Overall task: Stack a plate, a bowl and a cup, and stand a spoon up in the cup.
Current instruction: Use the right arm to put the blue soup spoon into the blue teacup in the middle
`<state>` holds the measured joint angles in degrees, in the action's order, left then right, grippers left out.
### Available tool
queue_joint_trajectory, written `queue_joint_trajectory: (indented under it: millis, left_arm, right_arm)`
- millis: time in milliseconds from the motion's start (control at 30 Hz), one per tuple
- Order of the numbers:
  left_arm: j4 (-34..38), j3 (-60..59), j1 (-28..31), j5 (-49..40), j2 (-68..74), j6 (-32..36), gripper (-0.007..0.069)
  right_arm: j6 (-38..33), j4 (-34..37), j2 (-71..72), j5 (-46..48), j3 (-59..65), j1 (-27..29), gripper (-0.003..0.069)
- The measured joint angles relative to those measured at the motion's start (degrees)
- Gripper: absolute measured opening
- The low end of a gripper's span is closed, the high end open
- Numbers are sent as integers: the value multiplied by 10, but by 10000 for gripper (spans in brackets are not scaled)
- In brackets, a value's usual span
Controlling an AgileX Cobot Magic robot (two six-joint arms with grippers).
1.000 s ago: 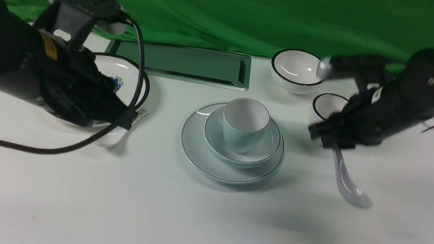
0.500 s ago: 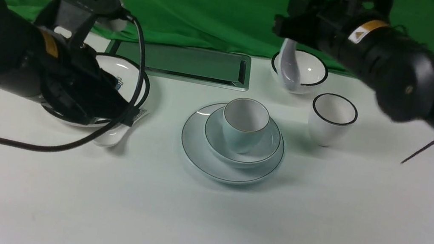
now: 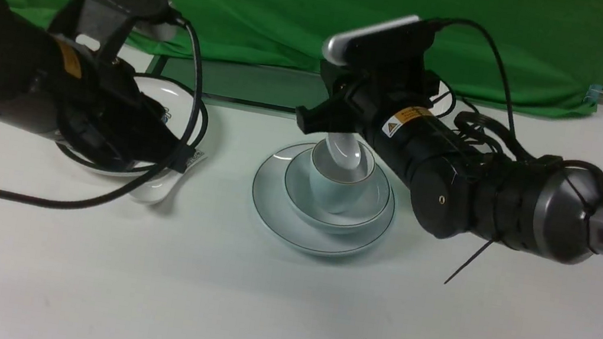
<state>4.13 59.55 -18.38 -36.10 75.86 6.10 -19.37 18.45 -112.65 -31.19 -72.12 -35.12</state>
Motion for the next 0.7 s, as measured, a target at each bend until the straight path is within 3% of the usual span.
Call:
queue_joint_trajectory:
  millis: [133, 267, 367, 467, 600, 700]
  left_arm:
    - [0, -3, 0, 1, -2, 0, 62]
    - [0, -17, 0, 1, -41, -3, 62]
    - [0, -38, 0, 3, -80, -15, 62]
    - [0, -83, 0, 8, -145, -24, 62]
    - [-1, -179, 0, 33, -287, -28, 62]
    - [-1, -235, 0, 54, -384, -28, 62]
  right_arm:
    - [0, 1, 0, 32, 0, 0, 186]
    - [0, 2, 13, 61, 0, 0, 279]
    - [-1, 2, 40, 86, 0, 0, 300]
    - [-17, 2, 103, 148, 0, 0, 255]
    - [-36, 3, 212, 290, 1, 0, 62]
    - [-42, 3, 292, 344, 25, -1, 13]
